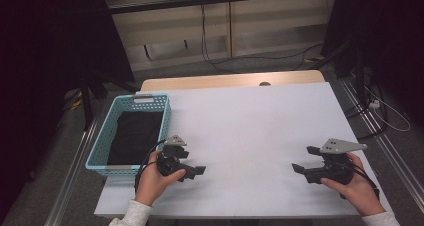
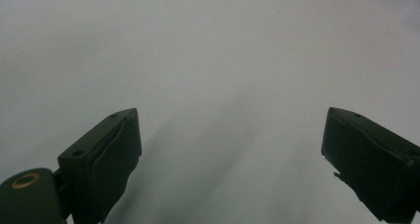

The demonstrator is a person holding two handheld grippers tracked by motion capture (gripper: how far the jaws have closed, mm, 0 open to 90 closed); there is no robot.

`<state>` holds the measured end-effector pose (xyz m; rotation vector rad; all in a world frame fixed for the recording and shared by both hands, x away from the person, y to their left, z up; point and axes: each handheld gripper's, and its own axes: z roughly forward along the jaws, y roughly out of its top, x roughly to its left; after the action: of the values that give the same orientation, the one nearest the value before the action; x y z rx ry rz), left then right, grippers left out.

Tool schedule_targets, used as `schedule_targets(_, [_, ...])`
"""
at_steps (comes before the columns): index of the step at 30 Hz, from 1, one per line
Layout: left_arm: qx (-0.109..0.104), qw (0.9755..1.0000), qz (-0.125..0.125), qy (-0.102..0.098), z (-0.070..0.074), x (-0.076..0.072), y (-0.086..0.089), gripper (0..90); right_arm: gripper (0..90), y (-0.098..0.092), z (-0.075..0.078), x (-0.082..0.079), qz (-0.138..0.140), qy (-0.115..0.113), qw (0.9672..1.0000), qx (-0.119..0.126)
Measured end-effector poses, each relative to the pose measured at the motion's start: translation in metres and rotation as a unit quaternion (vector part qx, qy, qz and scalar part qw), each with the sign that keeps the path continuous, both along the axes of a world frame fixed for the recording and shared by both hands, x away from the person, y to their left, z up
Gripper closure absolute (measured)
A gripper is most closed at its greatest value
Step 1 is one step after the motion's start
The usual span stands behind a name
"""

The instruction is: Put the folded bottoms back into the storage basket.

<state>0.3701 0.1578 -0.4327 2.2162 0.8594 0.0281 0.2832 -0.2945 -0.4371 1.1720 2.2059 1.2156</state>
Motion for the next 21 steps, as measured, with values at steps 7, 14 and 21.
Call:
schedule_targets(7, [-0.004,1.0,0.002,0.0,0.0,-0.003,0.004,8.3,16.1,-0.001,0.0,0.0,-0.001,-0.001,1.0,-0.001])
schedule_targets(14, [-0.01,0.9999,0.006,0.002,-0.001,-0.004,0.012,8.3,16.0,-0.007,-0.001,-0.004,-0.006,0.003,1.0,0.0])
schedule_targets(21, [-0.007,1.0,0.003,-0.001,-0.003,-0.007,0.013,8.3,15.9,-0.01,-0.003,-0.006,-0.006,0.002,1.0,-0.002])
